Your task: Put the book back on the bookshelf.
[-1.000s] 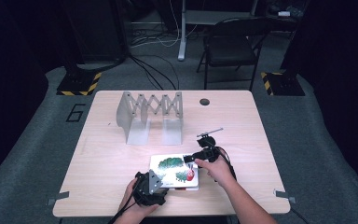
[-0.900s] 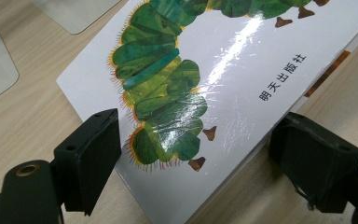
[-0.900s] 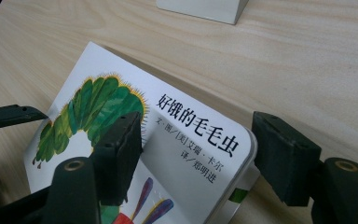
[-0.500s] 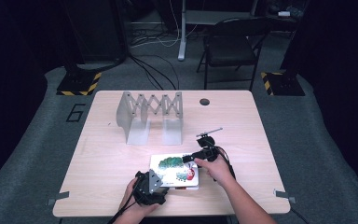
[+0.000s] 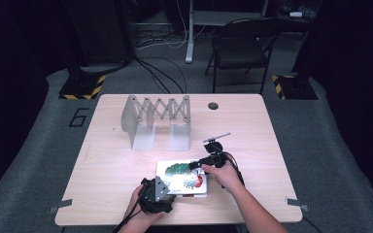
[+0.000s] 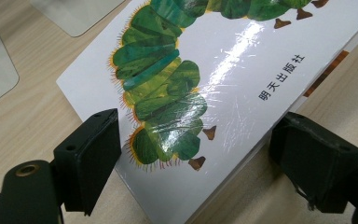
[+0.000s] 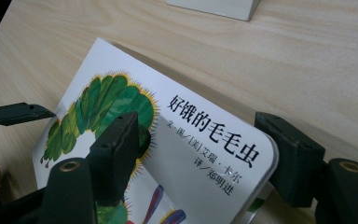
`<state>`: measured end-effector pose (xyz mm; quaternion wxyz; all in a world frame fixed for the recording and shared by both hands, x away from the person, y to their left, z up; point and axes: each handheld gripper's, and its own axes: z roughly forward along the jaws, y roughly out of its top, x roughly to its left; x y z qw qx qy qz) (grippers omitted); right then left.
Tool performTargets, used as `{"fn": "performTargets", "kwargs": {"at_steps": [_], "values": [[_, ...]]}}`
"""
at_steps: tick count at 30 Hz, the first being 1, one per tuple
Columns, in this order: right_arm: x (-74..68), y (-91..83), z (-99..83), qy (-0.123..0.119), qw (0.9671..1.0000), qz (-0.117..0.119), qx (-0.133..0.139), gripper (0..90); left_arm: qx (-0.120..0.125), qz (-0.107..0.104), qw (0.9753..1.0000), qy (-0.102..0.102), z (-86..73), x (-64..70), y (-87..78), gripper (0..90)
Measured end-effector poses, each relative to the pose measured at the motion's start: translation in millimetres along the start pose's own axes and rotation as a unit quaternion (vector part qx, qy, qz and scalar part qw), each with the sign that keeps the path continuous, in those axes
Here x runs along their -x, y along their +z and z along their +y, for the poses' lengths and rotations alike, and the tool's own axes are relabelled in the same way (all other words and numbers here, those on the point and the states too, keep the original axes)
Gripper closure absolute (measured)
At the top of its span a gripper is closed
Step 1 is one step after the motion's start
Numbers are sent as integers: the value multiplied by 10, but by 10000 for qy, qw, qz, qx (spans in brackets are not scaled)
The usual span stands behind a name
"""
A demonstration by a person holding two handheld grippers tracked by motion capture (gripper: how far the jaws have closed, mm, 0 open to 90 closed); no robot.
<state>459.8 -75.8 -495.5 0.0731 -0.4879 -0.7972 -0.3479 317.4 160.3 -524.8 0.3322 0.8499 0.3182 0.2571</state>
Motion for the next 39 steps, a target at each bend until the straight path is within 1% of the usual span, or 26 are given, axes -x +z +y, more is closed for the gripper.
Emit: {"fn": "performTargets", "kwargs": {"at_steps": [2,3,4,6,8,10,11,12,13,14,16,18,19,21,22,23,26,27,29,30,31,33,34,36,38,39], "values": [[2,4,0,18,10000,11,-12,322,-2,3,10000,7,2,1,0,165],[6,4,1,27,10000,17,-28,322,-16,-58,10000,23,4,-4,-2,165],[8,6,0,41,10000,16,-35,323,-28,-55,10000,49,6,-4,-4,164],[17,13,-2,28,10000,9,-35,323,-56,-30,10000,65,13,-3,-6,163],[25,19,-5,71,10000,15,-48,322,-63,-18,9999,78,18,2,-6,163],[36,26,-9,70,10000,22,-54,321,-48,51,9999,80,17,12,-4,162],[35,26,-10,94,9999,24,-51,322,-57,87,9999,57,16,16,-3,162],[33,22,-11,76,10000,21,-54,324,-76,67,9999,9,13,8,-2,146],[28,20,-12,76,10000,18,-43,324,-59,154,9998,-111,2,17,2,134],[26,16,-12,67,10000,16,-39,325,-78,133,9998,-133,-1,11,-1,123],[20,12,-13,76,10000,16,-42,326,-105,188,9996,-157,-3,0,1,111],[17,12,-15,58,10000,14,-22,327,-110,187,9996,-171,-4,-8,3,105],[14,9,-14,54,10000,13,-25,328,-127,132,9996,-212,-5,-14,2,103],[13,6,-14,50,10000,11,-28,328,-133,93,9993,-344,-11,-36,15,92],[15,7,-14,45,10000,12,-24,328,-177,29,9989,-428,-13,-57,19,85],[14,5,-15,42,10000,14,-26,329,-205,14,9985,-516,-16,-73,24,78],[3,-4,-16,42,10000,18,-39,332,-228,-77,9977,-633,-23,-107,37,65],[4,-7,-15,27,10000,6,-33,333,-291,-132,9976,-618,-20,-121,31,63],[4,-6,-15,15,10000,11,-25,334,-295,-128,9974,-642,-19,-126,37,60],[2,-5,-16,24,10000,18,-23,334,-304,-171,9973,-652,-19,-133,37,59],[4,-5,-15,22,10000,9,-31,336,-373,-249,9969,-647,-15,-146,31,58],[10,-3,-14,16,10000,-26,-28,341,-369,-269,9966,-693,-17,-154,41,53],[19,6,-15,46,10000,-4,-36,341,-430,-326,9962,-682,-12,-164,34,53],[29,12,-16,80,9999,23,-60,341,-421,-318,9962,-691,-9,-165,39,52],[30,11,-15,51,10000,8,-57,342,-435,-342,9961,-685,-10,-170,38,52],[31,12,-15,52,10000,8,-61,342,-463,-369,9957,-716,-9,-171,36,51]]}}
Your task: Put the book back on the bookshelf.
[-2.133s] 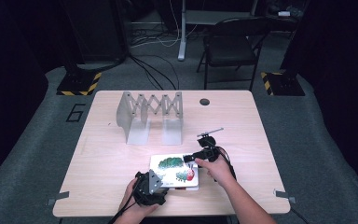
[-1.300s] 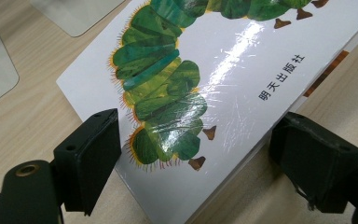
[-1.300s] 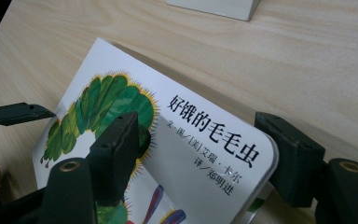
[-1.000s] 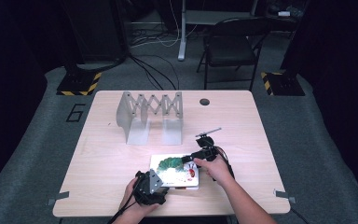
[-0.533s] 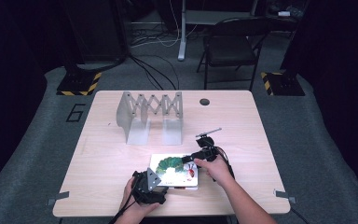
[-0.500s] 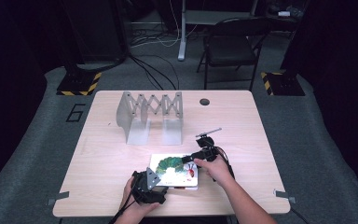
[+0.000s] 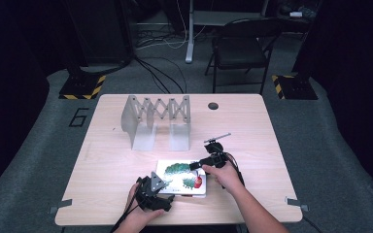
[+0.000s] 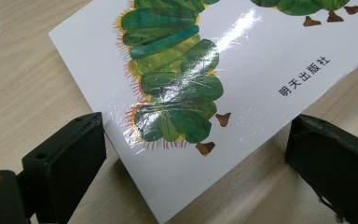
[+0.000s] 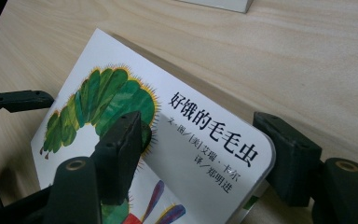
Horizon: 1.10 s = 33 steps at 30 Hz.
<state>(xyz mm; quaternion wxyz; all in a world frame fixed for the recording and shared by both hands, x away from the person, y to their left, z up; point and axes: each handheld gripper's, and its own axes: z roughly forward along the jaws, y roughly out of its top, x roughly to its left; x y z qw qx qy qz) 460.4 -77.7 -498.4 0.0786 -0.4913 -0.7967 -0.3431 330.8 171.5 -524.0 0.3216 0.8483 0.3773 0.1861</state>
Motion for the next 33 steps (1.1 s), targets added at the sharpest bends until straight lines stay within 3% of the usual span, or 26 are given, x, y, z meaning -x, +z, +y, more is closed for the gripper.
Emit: {"fn": "performTargets", "kwargs": {"at_steps": [11,16,18,24,33], "values": [[15,11,-1,45,10000,7,-47,346,-75,-485,9987,-159,18,-146,-55,88],[26,11,-1,65,10000,52,-34,351,7,-561,9983,-131,29,-180,-115,143],[34,10,-1,53,10000,71,-32,353,6,-634,9978,-217,39,-189,-149,150],[39,9,-5,57,9999,81,-24,357,179,-542,9980,-271,85,-279,-233,154],[35,10,-8,65,9999,78,-13,357,115,-559,9973,-456,120,-410,-202,161]]}}
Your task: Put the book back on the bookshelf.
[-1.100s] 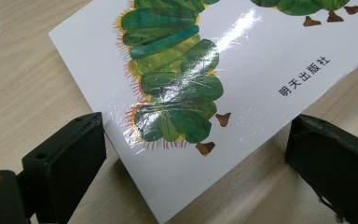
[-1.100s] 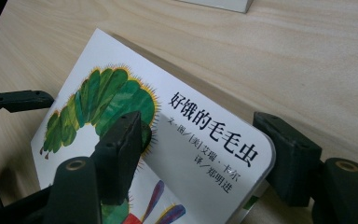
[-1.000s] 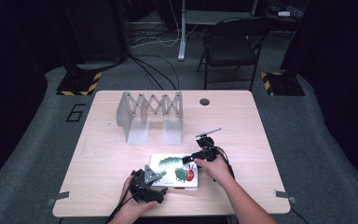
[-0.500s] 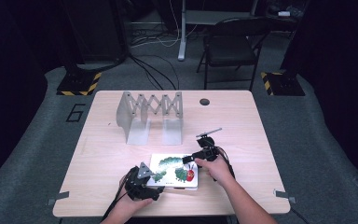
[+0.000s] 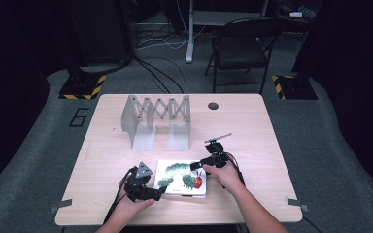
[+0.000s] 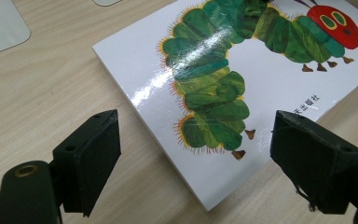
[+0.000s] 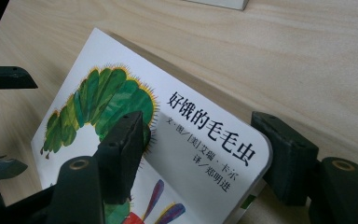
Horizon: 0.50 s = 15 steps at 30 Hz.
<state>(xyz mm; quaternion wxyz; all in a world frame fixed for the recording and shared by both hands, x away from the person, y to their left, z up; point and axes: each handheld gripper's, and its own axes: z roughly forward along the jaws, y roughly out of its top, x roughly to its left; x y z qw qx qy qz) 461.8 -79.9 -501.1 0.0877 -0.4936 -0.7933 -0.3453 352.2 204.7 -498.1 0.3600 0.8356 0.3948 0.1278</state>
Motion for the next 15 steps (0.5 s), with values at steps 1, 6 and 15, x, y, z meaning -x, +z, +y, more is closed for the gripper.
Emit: {"fn": "performTargets", "kwargs": {"at_steps": [1,6,15], "values": [[1,0,-1,-5,10000,2,6,358,30,18,10000,0,0,-1,13,161],[1,0,-2,2,10000,5,9,358,-67,14,10000,36,1,-22,40,162],[1,-1,1,-14,10000,-1,-4,358,-73,60,10000,-25,-34,-33,73,165]]}}
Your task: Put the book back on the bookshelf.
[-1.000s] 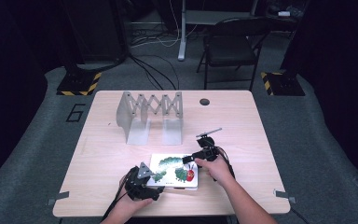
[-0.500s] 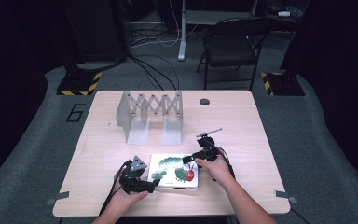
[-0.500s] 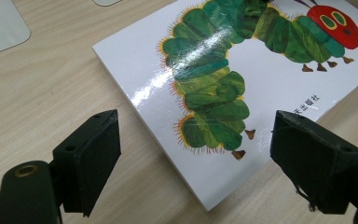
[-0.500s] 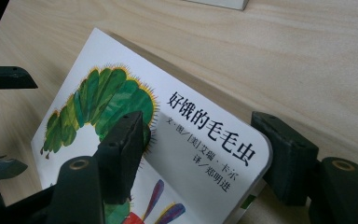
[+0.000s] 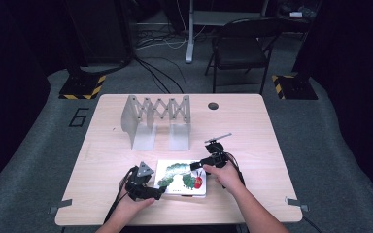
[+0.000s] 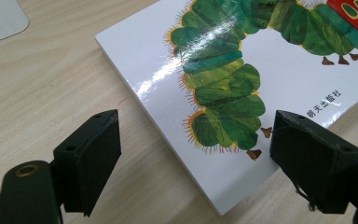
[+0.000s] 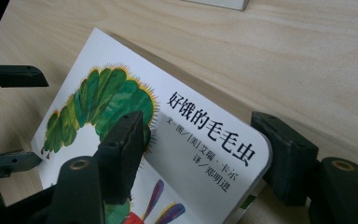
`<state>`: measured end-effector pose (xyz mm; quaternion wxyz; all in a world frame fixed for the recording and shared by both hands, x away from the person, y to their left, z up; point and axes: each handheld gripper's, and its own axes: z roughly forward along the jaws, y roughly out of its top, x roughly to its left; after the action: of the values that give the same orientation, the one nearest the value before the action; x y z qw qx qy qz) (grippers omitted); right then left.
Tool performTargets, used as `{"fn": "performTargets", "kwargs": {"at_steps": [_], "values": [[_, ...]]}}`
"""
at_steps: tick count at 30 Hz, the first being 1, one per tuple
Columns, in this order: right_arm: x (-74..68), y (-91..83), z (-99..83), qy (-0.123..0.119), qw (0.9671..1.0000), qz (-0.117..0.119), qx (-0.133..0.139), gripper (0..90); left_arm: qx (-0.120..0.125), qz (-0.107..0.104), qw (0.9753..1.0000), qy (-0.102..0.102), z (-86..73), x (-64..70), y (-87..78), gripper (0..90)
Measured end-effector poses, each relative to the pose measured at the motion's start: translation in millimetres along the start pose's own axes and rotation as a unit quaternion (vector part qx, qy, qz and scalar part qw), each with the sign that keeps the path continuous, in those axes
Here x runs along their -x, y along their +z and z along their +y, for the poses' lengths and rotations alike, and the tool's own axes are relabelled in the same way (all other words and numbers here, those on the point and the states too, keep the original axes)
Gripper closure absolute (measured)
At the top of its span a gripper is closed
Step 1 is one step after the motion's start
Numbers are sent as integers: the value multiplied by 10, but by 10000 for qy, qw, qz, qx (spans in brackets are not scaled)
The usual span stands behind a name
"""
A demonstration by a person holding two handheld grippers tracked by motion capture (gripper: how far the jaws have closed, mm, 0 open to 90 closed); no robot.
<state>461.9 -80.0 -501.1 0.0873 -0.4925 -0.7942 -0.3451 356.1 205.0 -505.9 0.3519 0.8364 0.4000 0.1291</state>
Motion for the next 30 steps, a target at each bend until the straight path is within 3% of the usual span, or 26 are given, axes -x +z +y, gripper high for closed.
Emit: {"fn": "performTargets", "kwargs": {"at_steps": [7,21,30], "values": [[-5,-1,1,26,10000,-20,-4,361,-55,-66,10000,-15,-8,-8,0,175],[-61,-68,14,-32,9999,-81,127,398,141,-114,9997,-159,-39,-30,16,172],[-79,-79,15,-70,9998,-114,128,403,90,-228,9995,-202,-51,-50,36,174]]}}
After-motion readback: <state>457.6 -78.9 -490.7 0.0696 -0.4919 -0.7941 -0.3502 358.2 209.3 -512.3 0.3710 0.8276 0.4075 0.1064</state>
